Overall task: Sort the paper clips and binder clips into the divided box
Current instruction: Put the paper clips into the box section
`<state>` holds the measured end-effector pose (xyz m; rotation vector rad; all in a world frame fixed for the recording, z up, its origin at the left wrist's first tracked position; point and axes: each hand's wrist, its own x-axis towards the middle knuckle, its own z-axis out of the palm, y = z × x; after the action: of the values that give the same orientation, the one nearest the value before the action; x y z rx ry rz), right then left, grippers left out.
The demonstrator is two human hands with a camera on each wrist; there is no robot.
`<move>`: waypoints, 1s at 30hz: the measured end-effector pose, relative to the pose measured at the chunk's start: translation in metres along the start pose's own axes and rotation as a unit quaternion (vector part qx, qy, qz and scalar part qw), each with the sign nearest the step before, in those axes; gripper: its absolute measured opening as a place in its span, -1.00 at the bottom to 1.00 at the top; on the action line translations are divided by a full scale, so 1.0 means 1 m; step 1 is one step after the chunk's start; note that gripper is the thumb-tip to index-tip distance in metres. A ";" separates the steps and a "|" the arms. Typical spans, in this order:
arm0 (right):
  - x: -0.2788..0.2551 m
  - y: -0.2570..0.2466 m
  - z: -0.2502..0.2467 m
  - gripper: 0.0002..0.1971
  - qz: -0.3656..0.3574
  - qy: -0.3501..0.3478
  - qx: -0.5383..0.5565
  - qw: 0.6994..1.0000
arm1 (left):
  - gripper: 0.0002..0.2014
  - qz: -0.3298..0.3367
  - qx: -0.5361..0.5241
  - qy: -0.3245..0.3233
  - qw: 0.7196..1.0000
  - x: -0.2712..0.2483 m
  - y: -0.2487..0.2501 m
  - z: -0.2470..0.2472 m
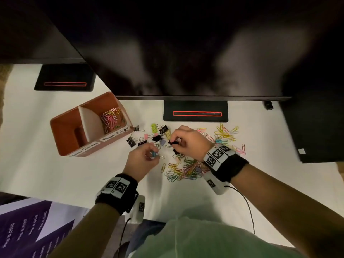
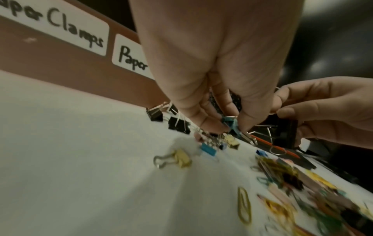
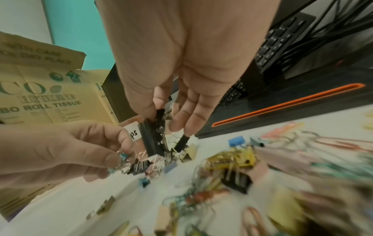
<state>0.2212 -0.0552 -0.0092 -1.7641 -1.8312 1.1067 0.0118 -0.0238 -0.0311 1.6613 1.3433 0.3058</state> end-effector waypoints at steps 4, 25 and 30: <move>0.020 -0.017 0.005 -0.83 0.002 0.026 0.019 0.999 | -0.78 -0.014 -0.026 0.057 0.998 0.006 0.005 -0.014; -0.034 0.029 0.011 -0.48 0.065 -0.045 -0.137 0.987 | -0.63 0.121 0.193 -0.092 0.969 -0.025 -0.010 0.047; -0.019 0.017 0.016 -0.49 0.008 -0.097 -0.224 0.970 | -0.86 0.111 0.143 -0.071 0.981 -0.018 -0.014 0.045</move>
<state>0.2236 -0.0795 -0.0265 -1.9659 -2.3354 0.9507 0.0273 -0.0623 -0.0590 2.0391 1.1366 0.1239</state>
